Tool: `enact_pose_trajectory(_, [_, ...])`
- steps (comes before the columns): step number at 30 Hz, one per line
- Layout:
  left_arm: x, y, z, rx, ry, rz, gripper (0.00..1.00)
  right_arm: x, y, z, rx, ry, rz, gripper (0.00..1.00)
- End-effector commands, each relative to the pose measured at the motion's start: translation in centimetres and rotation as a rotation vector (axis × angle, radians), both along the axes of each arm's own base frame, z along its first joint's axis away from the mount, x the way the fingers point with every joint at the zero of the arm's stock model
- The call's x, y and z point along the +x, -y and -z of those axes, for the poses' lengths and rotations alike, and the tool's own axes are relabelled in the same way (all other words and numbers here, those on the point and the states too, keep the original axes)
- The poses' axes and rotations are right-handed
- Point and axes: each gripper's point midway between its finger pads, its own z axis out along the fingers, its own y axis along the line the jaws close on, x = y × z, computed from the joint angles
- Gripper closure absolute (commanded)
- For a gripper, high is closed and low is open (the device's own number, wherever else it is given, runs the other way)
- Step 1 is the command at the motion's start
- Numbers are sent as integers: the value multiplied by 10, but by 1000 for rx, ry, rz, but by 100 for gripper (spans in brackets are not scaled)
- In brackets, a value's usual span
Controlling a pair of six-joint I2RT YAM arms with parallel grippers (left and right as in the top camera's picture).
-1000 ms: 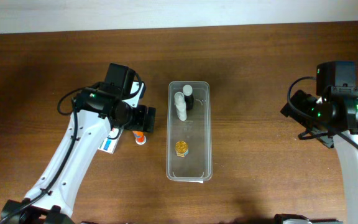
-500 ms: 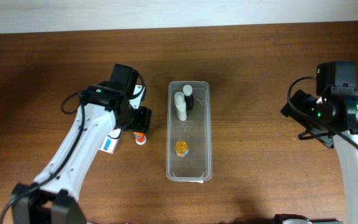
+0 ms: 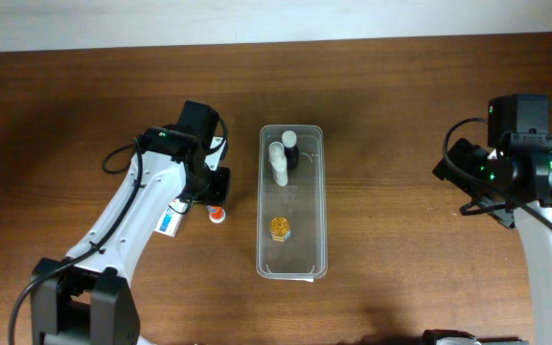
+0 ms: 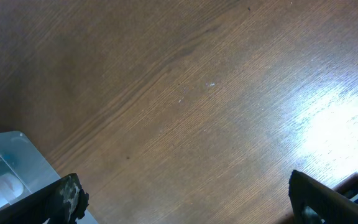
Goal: Pack container
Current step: 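Lower the orange tube into the container and release it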
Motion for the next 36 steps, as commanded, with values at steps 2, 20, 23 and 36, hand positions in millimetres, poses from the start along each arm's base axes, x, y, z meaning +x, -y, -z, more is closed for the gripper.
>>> enact_pose_trajectory(2, [-2, -1, 3, 4, -12, -1, 82, 1, 2, -3, -1, 11, 13, 2])
enact_pose_trajectory(20, [-1, 52, -145, -61, 180, 170, 87, 1, 2, -3, -1, 11, 13, 2])
enact_pose_trajectory(23, [-4, 81, -148, -83, 219, 246, 86, 1, 2, -3, -1, 11, 13, 2])
enact_pose_trajectory(36, [18, 147, -99, -58, 227, 363, 85, 1, 2, -3, -1, 11, 13, 2])
